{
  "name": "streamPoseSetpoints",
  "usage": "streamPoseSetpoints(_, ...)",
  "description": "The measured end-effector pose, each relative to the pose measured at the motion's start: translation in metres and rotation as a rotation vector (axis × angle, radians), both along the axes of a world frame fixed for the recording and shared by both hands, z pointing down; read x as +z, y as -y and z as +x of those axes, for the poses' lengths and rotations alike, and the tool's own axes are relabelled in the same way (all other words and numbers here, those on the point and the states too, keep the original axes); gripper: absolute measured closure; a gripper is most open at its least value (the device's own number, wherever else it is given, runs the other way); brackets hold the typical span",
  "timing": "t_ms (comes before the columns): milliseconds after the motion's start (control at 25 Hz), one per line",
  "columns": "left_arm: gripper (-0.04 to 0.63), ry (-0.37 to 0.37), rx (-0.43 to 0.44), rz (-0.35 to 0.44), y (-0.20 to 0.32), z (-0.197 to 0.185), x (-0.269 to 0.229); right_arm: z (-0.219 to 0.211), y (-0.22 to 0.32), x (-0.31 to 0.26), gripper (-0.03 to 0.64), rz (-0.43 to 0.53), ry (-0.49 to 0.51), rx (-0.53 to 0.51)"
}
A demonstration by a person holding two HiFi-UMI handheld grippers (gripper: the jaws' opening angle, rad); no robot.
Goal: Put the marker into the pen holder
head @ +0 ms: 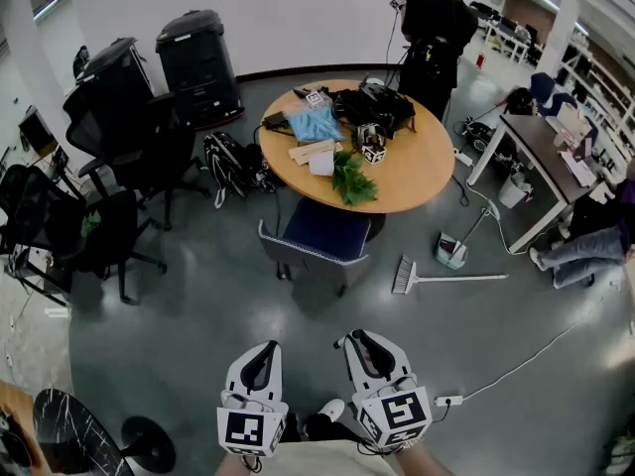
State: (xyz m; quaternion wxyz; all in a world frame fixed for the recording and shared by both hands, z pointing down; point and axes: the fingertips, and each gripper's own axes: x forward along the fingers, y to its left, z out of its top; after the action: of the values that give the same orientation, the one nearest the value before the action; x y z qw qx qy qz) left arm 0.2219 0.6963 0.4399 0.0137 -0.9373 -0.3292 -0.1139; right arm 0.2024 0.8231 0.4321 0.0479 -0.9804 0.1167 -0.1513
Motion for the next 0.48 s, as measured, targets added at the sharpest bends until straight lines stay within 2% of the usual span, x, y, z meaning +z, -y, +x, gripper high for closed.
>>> streamPoseSetpoints(200,0.584,-0.009,-0.079,-0.009,0.071,0.014,0.002,0.022,0.072,0.003,0.535,-0.005,0.002,-0.081)
streamPoseSetpoints(480,0.584,-0.022,-0.243,-0.058,0.195,0.026,-0.004,0.048,0.202,-0.004,0.535,-0.036,0.006,-0.260)
